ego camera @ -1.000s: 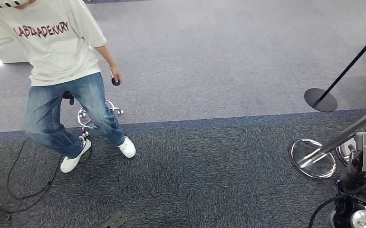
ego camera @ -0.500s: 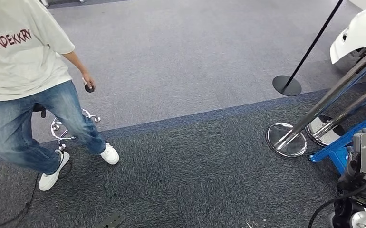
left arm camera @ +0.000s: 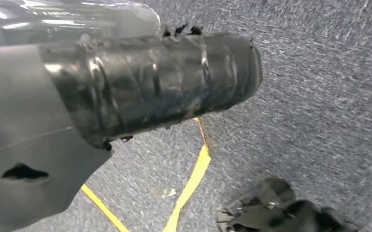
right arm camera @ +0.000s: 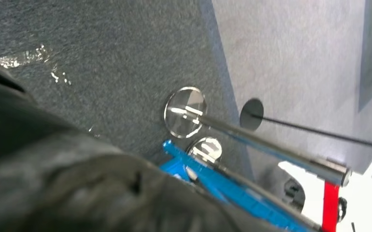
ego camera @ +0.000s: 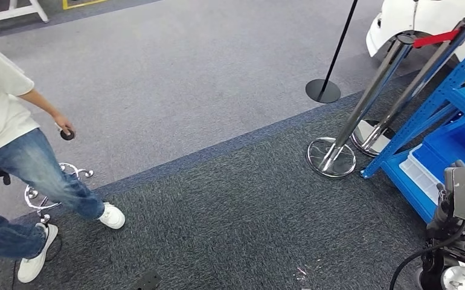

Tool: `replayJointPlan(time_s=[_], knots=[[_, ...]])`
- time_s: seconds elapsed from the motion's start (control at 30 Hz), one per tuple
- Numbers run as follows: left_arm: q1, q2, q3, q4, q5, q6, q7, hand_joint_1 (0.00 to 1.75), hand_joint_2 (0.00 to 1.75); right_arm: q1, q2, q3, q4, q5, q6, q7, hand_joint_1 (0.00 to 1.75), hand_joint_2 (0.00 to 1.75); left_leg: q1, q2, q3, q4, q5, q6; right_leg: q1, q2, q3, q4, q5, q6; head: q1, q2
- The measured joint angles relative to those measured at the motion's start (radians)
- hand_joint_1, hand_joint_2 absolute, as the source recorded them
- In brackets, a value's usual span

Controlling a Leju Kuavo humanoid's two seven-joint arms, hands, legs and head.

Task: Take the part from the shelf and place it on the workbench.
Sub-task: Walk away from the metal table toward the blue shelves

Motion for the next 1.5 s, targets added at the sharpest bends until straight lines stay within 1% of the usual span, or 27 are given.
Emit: replayJointPlan(time_s=[0.07,0.13,0.17,0.23,0.3,0.37,0.43,0.47,0.5,0.57,0.63,0.67,0.73,0.77,0.83,0.9,0.97,1.0,1.03,1.1,1.17,1.23,1.27,1.33,1.4,1.43,1.5], knots=[[-0.001,0.001,0.0,0.0,0.0,0.0,-0.001,0.0,0.0,0.0,0.0,0.002,0.0,0.0,-0.002,0.0,0.0,0.0,0.001,-0.035,0.057,-0.13,0.072,0.009,-0.001,0.027,0.0,0.002,0.001,0.002,0.0,0.0],[-0.002,0.002,0.0,0.0,0.0,0.0,-0.001,0.0,0.0,0.0,0.0,0.004,0.0,0.001,-0.002,0.0,0.0,0.0,0.001,-0.075,0.102,-0.23,0.105,0.014,-0.003,0.05,-0.004,0.004,0.004,0.01,0.001,0.0],[-0.002,0.002,0.0,0.0,0.0,0.0,-0.001,0.0,0.0,0.001,0.0,0.004,0.0,0.002,-0.002,0.0,0.0,0.0,0.0,-0.082,0.11,-0.246,0.104,0.016,-0.005,0.061,-0.007,0.002,0.007,0.017,0.001,0.0],[-0.002,0.001,0.0,0.0,0.0,0.0,-0.001,0.0,0.0,0.005,0.0,0.006,0.0,0.002,-0.004,0.0,0.0,0.0,-0.001,-0.062,0.115,-0.256,0.111,0.022,-0.008,0.079,-0.013,-0.003,0.013,0.031,0.0,0.0],[-0.004,-0.001,0.0,0.0,-0.001,0.0,-0.001,0.0,0.0,0.008,0.0,0.006,0.0,0.003,-0.005,-0.001,0.0,0.0,0.003,-0.036,0.119,-0.27,0.122,0.035,-0.004,0.046,-0.028,0.02,-0.004,0.038,0.004,0.0],[-0.003,0.0,0.0,0.0,-0.001,-0.001,0.0,0.0,0.0,0.007,0.0,0.007,0.0,0.003,-0.006,-0.001,0.0,0.0,0.003,-0.011,0.12,-0.278,0.127,0.043,-0.001,-0.015,-0.074,0.119,-0.062,0.042,0.008,0.0],[0.001,0.001,0.0,0.0,-0.001,-0.001,0.001,0.0,0.0,0.008,0.0,0.01,0.001,0.003,-0.007,-0.001,0.0,0.0,0.0,0.014,0.117,-0.277,0.127,0.045,-0.003,-0.04,-0.128,0.242,-0.111,0.047,0.01,0.0],[0.002,0.001,0.0,0.0,-0.001,-0.001,0.002,0.0,0.0,0.01,0.001,0.011,0.002,0.003,-0.007,-0.001,0.0,0.0,-0.001,0.027,0.116,-0.276,0.126,0.045,-0.004,-0.045,-0.136,0.265,-0.111,0.049,0.01,0.0],[0.003,0.0,0.0,0.0,-0.002,-0.001,0.002,0.0,0.0,0.011,0.001,0.012,0.002,0.003,-0.007,-0.001,0.0,0.0,-0.001,0.04,0.115,-0.275,0.124,0.044,-0.005,-0.051,-0.125,0.248,-0.094,0.051,0.01,0.0],[0.002,0.0,0.0,0.0,-0.002,-0.002,0.002,0.0,0.0,0.011,0.001,0.012,0.003,0.003,-0.008,-0.001,0.0,0.0,-0.001,0.063,0.116,-0.269,0.118,0.039,-0.004,-0.085,-0.055,0.12,-0.039,0.052,0.01,0.0],[0.0,0.0,0.0,0.0,-0.002,-0.002,0.002,0.0,0.0,0.01,0.001,0.012,0.003,0.003,-0.01,-0.002,0.0,0.0,-0.006,0.081,0.117,-0.261,0.11,0.028,0.003,-0.118,0.0,0.02,-0.012,0.042,0.009,0.0],[0.0,0.0,0.0,0.0,-0.002,-0.002,0.002,0.0,0.0,0.01,0.001,0.012,0.003,0.003,-0.011,-0.002,0.0,0.0,-0.009,0.091,0.118,-0.258,0.106,0.023,0.006,-0.122,0.006,0.003,-0.012,0.035,0.008,0.0],[-0.002,0.0,0.0,0.0,-0.002,-0.002,0.002,0.0,0.0,0.012,0.001,0.012,0.003,0.002,-0.013,-0.003,0.0,0.0,-0.012,0.111,0.121,-0.258,0.102,0.014,0.007,-0.097,0.003,0.004,-0.009,0.021,0.007,0.0],[-0.004,0.0,0.0,0.0,-0.002,-0.002,0.002,0.0,0.0,0.013,0.001,0.012,0.003,0.002,-0.013,-0.003,0.0,0.0,-0.01,0.106,0.121,-0.252,0.095,0.009,0.005,-0.086,0.002,0.002,-0.007,0.015,0.007,0.0],[-0.008,0.0,0.0,0.0,-0.002,-0.002,0.002,0.0,0.0,0.012,0.002,0.013,0.003,0.002,-0.013,-0.004,0.0,0.0,-0.004,0.062,0.099,-0.195,0.056,-0.003,0.001,-0.066,0.002,-0.001,-0.002,0.004,0.005,0.0],[-0.007,0.0,0.0,0.0,-0.002,-0.002,0.001,0.0,0.0,0.01,0.002,0.014,0.003,0.002,-0.013,-0.005,0.0,0.0,-0.002,0.014,0.041,-0.071,-0.007,-0.009,-0.001,-0.046,0.0,-0.001,0.0,-0.003,0.003,0.0],[-0.004,-0.001,0.0,0.0,-0.001,-0.003,0.0,0.0,0.0,0.01,0.002,0.016,0.003,0.002,-0.013,-0.005,0.0,0.0,-0.001,0.004,-0.007,0.022,-0.029,-0.009,0.001,-0.021,-0.001,0.0,0.002,-0.004,0.002,0.0],[-0.002,-0.001,0.0,0.0,-0.001,-0.003,0.001,0.0,0.0,0.01,0.002,0.017,0.003,0.002,-0.013,-0.005,0.0,0.0,-0.001,0.002,-0.008,0.018,-0.011,-0.006,0.001,-0.007,-0.001,0.001,0.002,-0.005,0.002,0.0],[-0.002,-0.001,0.0,0.0,-0.002,-0.003,0.001,0.0,0.0,0.01,0.002,0.018,0.003,0.001,-0.013,-0.005,0.0,0.0,-0.002,-0.003,0.009,-0.023,0.021,-0.001,0.002,0.007,-0.001,0.002,0.002,-0.004,0.002,0.0],[-0.003,0.001,0.0,0.0,-0.002,-0.003,0.002,0.0,0.0,0.009,0.002,0.019,0.003,0.001,-0.012,-0.005,0.0,0.0,-0.001,-0.04,0.069,-0.161,0.089,0.012,0.004,0.031,-0.001,0.003,0.003,-0.001,0.002,0.0],[-0.006,0.002,0.0,0.0,-0.002,-0.003,0.001,0.0,0.0,0.007,0.002,0.02,0.003,-0.001,-0.012,-0.005,0.0,0.0,-0.002,-0.068,0.107,-0.244,0.113,0.017,0.002,0.052,-0.005,0.003,0.008,0.008,0.004,0.0],[-0.007,0.001,-0.001,0.0,-0.002,-0.004,0.0,0.0,0.0,0.006,0.002,0.022,0.003,-0.003,-0.012,-0.005,0.0,0.0,-0.004,-0.056,0.113,-0.257,0.115,0.02,-0.001,0.073,-0.011,-0.002,0.015,0.021,0.004,0.0],[-0.009,-0.001,-0.001,0.0,-0.002,-0.004,0.0,0.0,0.0,0.006,0.001,0.022,0.003,-0.004,-0.012,-0.005,0.0,0.0,-0.003,-0.044,0.115,-0.263,0.12,0.024,-0.002,0.071,-0.013,-0.001,0.016,0.026,0.004,0.0],[-0.011,-0.003,-0.001,0.0,-0.001,-0.004,-0.001,0.0,0.0,0.004,-0.001,0.023,0.003,-0.005,-0.012,-0.005,0.0,0.0,0.002,-0.019,0.118,-0.279,0.131,0.035,0.002,0.03,-0.035,0.038,-0.013,0.034,0.008,0.0],[-0.01,-0.003,-0.001,0.0,-0.001,-0.004,0.0,0.0,0.0,-0.002,-0.003,0.024,0.004,-0.007,-0.011,-0.005,0.0,0.0,0.002,0.004,0.116,-0.284,0.136,0.041,0.002,-0.027,-0.087,0.151,-0.077,0.041,0.011,0.0],[-0.009,-0.003,-0.001,0.0,0.0,-0.004,0.0,0.0,0.0,-0.004,-0.003,0.025,0.005,-0.008,-0.01,-0.005,0.0,0.0,0.002,0.016,0.115,-0.284,0.136,0.041,0.0,-0.039,-0.114,0.213,-0.103,0.044,0.012,0.0],[-0.008,-0.003,-0.001,0.0,0.001,-0.005,-0.001,0.0,0.0,-0.004,-0.003,0.028,0.009,-0.009,-0.009,-0.004,0.0,0.0,0.002,0.04,0.112,-0.282,0.134,0.04,-0.005,-0.048,-0.127,0.257,-0.107,0.051,0.012,0.0]])
